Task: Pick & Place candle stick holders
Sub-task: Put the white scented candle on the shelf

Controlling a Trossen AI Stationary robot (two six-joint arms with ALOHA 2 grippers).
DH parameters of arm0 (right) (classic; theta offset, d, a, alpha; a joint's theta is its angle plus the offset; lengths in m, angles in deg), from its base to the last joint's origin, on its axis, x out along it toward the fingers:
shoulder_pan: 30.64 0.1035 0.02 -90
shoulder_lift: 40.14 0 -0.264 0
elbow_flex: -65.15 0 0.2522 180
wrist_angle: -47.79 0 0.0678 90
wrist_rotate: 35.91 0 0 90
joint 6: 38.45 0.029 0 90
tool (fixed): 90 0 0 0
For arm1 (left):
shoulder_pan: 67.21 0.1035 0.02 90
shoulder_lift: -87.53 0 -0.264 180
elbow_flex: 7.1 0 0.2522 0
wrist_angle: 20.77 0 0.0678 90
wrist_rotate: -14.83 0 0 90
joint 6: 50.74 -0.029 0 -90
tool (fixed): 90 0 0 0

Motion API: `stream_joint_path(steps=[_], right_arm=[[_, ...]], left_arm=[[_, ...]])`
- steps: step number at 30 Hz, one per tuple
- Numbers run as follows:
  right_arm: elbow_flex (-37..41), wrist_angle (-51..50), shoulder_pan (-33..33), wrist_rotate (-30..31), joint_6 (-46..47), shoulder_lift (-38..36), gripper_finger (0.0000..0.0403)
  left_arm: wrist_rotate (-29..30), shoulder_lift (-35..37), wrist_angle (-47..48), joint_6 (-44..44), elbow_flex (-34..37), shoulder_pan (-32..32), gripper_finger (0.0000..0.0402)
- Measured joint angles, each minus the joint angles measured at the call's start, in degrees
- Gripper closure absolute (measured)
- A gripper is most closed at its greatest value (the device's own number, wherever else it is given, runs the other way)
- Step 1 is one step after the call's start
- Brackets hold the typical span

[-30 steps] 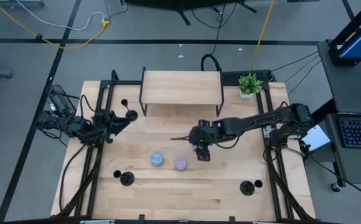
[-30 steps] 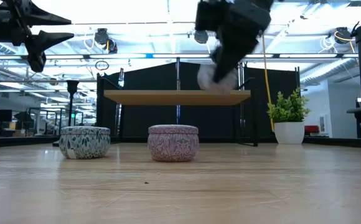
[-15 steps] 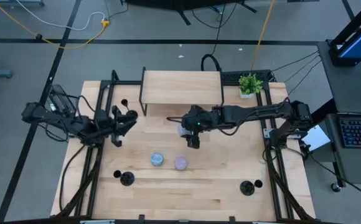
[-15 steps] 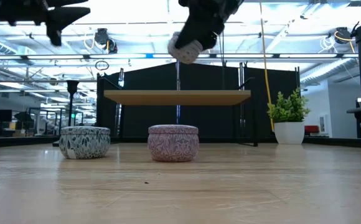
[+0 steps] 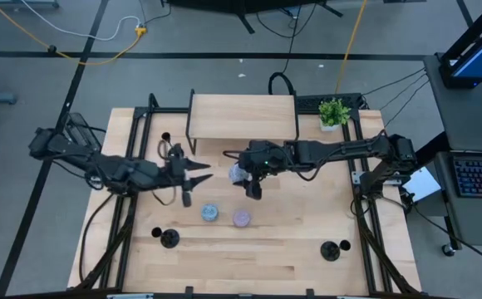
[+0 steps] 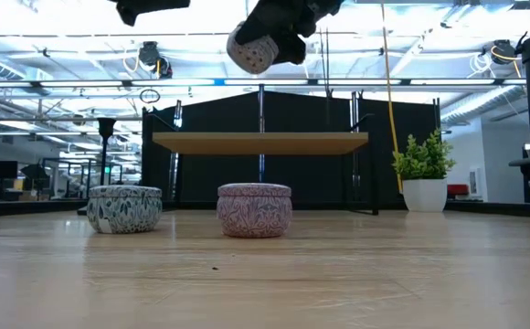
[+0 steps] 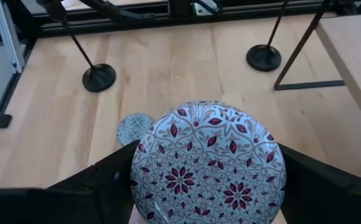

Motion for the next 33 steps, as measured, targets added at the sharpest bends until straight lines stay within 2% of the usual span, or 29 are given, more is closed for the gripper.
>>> stream_joint_path(steps=[5,12,23,29,33], right_arm=[[0.00,0.11,0.46,-0.36,0.07,0.00,0.0108],[0.00,0.11,1.80,-1.37,-0.11,-0.02,0.0108],[0.02,0.04,3.78,-1.38,-1.49,0.00,0.0108],[0.02,0.02,3.74,-1.38,-1.49,0.00,0.0108],[0.02,0.02,3.74,-1.42,-1.49,-0.02,0.0108]], left_arm=[[-0.50,-6.73,9.33,1.45,-7.96,0.33,0.0272],[-6.02,-12.77,16.88,4.83,-15.39,3.49,0.0259],[-15.16,-15.06,16.59,7.54,-15.89,5.89,0.0143],[-15.77,-15.06,16.66,7.59,-15.89,5.81,0.0120],[-18.66,-15.57,16.54,7.66,-15.89,5.81,0.0119]])
